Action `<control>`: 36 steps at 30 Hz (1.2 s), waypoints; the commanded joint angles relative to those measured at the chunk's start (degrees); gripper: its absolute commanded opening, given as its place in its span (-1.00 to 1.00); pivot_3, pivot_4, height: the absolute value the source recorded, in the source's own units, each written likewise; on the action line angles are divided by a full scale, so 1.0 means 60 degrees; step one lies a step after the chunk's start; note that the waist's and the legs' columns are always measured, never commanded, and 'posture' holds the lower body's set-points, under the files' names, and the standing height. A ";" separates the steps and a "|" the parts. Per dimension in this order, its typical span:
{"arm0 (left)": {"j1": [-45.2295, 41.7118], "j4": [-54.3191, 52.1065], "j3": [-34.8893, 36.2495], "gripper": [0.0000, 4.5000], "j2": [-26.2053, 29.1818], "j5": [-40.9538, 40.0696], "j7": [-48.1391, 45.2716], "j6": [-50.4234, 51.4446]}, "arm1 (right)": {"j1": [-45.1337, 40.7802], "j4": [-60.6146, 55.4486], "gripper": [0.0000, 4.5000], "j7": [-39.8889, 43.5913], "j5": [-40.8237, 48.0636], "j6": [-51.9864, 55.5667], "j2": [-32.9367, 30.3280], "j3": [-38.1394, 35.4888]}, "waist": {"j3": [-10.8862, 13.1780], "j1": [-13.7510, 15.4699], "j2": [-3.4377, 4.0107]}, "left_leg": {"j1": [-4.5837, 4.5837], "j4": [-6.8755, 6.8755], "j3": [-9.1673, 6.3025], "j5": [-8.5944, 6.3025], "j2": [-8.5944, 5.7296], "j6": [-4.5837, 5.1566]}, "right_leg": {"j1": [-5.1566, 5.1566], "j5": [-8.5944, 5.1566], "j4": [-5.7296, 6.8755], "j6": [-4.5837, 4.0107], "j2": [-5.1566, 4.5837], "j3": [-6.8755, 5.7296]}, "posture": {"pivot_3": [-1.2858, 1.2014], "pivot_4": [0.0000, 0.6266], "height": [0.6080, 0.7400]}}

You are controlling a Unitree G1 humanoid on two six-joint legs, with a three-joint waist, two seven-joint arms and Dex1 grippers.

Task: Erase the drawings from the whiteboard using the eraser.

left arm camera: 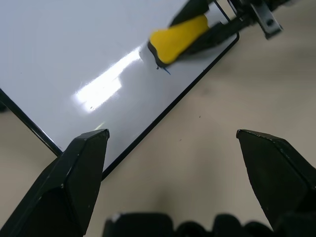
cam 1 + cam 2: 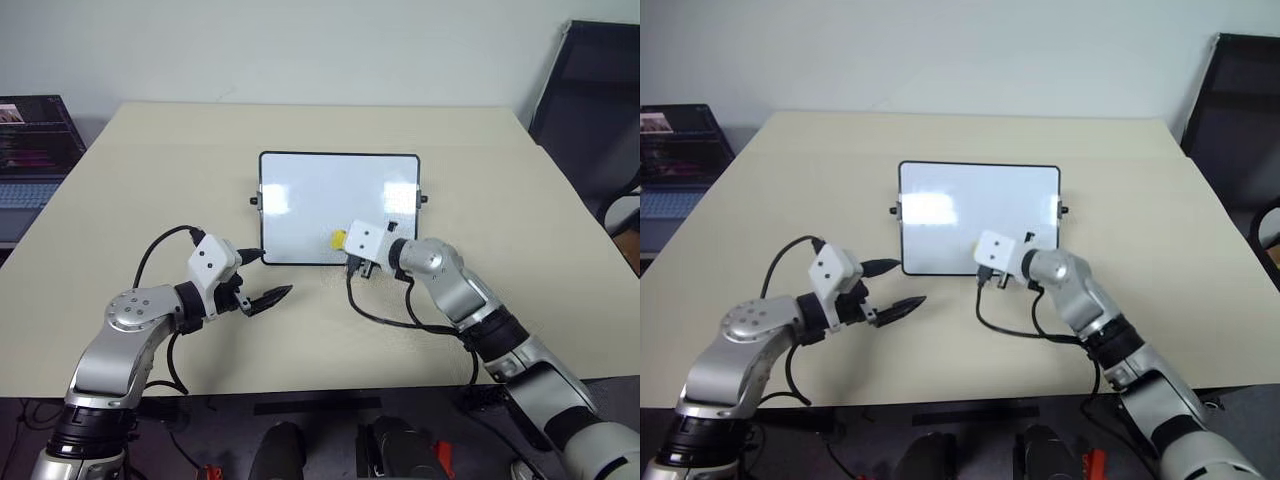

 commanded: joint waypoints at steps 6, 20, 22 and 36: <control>-0.0182 -0.0282 -0.0056 1.00 -0.0006 -0.0067 0.0018 0.0090 | -0.0588 0.0580 -0.56 -0.1522 -0.0619 -0.0388 0.0149 -0.0697 | 0.0001 -0.0005 0.0001 | 0.0006 0.0007 0.0003 0.0005 0.0002 0.0002 | 0.0000 -0.0014 0.0007 0.0038 0.0001 0.0005 | 0.03 -0.52 1.00; -0.0114 -0.0369 0.0022 1.00 0.0017 -0.0147 0.0011 0.0193 | -0.0002 0.0318 -0.56 -0.0166 -0.1140 -0.1206 -0.0395 0.0275 | 0.0000 -0.0004 -0.0001 | 0.0006 0.0003 0.0005 0.0006 0.0001 0.0005 | 0.0002 -0.0008 -0.0001 0.0035 0.0001 0.0009 | 0.03 -0.52 1.00; -0.0068 -0.0402 0.0051 1.00 0.0029 -0.0163 0.0014 0.0195 | -0.0171 0.0514 -0.56 -0.0756 -0.1392 -0.1309 -0.0248 0.0139 | 0.0000 -0.0013 -0.0001 | 0.0009 0.0005 0.0005 0.0007 0.0001 0.0005 | 0.0002 -0.0011 0.0003 0.0041 0.0001 0.0011 | 0.03 -0.52 1.00; -0.0003 -0.0437 0.0047 1.00 0.0017 -0.0185 0.0015 0.0187 | -0.0934 0.1494 -0.56 -0.1265 -0.1465 -0.1887 0.0549 -0.0089 | 0.0001 -0.0021 0.0000 | 0.0000 -0.0009 0.0004 0.0004 0.0000 0.0005 | -0.0007 0.0016 -0.0006 -0.0006 0.0001 0.0015 | 0.03 -0.52 1.00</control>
